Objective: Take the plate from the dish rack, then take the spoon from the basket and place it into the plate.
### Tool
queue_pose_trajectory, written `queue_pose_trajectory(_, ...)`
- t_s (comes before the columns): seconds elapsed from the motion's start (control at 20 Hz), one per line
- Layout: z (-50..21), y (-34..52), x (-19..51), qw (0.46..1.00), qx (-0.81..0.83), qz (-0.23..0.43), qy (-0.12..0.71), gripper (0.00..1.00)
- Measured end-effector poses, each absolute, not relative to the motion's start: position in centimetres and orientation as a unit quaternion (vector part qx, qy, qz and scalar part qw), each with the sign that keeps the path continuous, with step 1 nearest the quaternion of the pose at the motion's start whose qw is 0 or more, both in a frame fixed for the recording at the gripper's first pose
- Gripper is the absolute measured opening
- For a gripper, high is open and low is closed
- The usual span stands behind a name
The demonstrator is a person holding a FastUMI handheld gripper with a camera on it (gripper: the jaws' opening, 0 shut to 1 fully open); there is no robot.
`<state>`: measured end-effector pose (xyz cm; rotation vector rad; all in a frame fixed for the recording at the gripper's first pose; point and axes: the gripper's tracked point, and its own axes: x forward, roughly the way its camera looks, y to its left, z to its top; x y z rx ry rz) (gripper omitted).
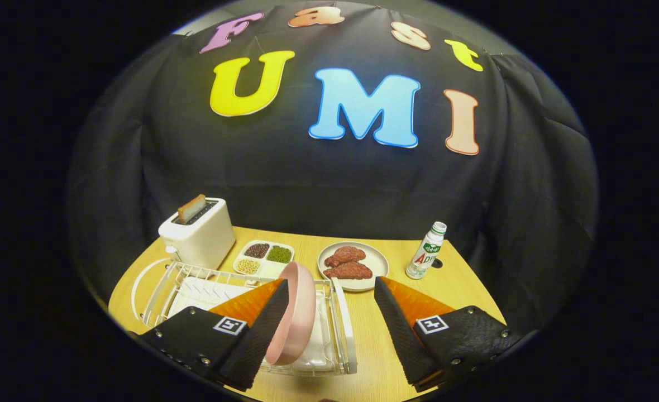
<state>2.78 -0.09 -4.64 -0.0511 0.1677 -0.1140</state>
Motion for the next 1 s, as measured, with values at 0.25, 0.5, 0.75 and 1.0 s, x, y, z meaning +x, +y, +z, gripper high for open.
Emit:
queue_pose_trajectory(0.25,-6.7,0.4,4.4,0.989,-0.038,-0.079,0.12,0.95)
queue_pose_trajectory(0.5,-8.4,0.0,5.5,0.983,-0.03,-0.097,0.151,0.7)
queue_pose_trajectory(0.75,-8.8,0.6,5.9,0.979,-0.044,-0.094,0.175,0.22)
queue_pose_trajectory(1.0,-8.3,0.3,5.6,0.964,-0.101,-0.161,0.189,0.11)
